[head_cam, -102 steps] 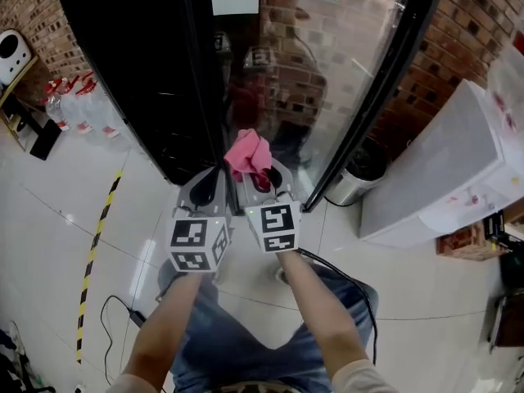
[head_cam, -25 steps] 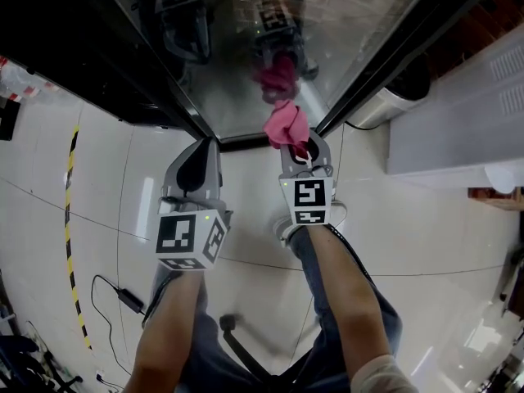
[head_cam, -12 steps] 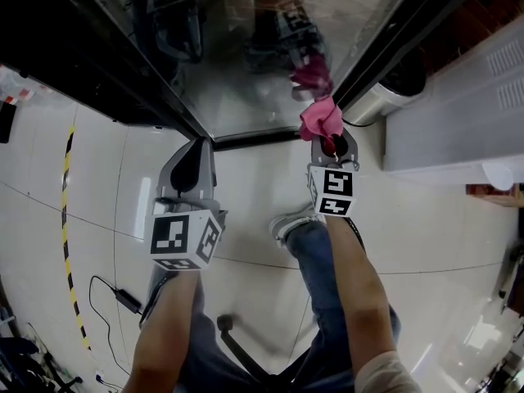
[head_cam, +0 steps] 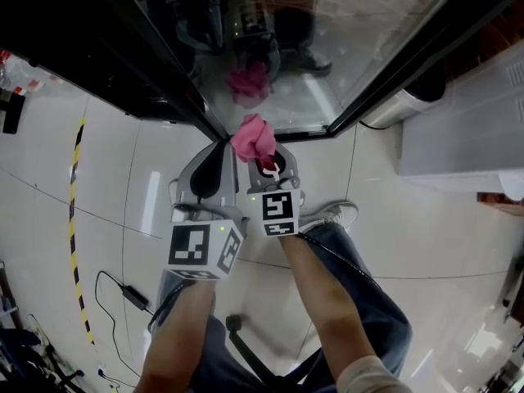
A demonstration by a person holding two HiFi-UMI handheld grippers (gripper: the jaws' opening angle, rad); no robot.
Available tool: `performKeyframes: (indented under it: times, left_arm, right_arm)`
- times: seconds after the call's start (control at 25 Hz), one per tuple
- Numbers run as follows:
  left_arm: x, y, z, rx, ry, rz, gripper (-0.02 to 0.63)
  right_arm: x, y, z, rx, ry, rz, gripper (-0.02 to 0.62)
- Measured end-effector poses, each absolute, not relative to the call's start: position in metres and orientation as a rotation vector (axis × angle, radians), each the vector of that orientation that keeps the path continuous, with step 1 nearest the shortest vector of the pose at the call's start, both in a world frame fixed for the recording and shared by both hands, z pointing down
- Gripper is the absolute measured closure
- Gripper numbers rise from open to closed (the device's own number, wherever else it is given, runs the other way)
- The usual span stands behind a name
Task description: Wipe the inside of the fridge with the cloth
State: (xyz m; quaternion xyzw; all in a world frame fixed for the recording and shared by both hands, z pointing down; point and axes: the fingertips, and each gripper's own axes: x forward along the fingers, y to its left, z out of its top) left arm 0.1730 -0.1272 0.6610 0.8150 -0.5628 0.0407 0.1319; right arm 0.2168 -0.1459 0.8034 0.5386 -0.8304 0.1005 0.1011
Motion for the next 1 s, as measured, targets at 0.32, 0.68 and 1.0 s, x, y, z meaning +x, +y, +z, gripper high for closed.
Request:
performKeyframes:
  times: [0.32,0.68,1.0]
  left_arm:
    - [0.165,-0.121,0.674,2.315,-1.638,0.136,0.611]
    - [0.159,-0.119,0.672,2.335,-1.618,0.153,0.611]
    - [0.169,-0.119,0.676,2.357,-1.611,0.185,0.611]
  right_arm:
    - [0.172,-0.149,0.853,1.439,-2.47,0.339,0.505]
    - [0.176,-0.162,0.884,1.386,-2.4,0.271,0.503]
    - [0.253,-0.163,0.904,1.472,-2.288,0.264,0.503]
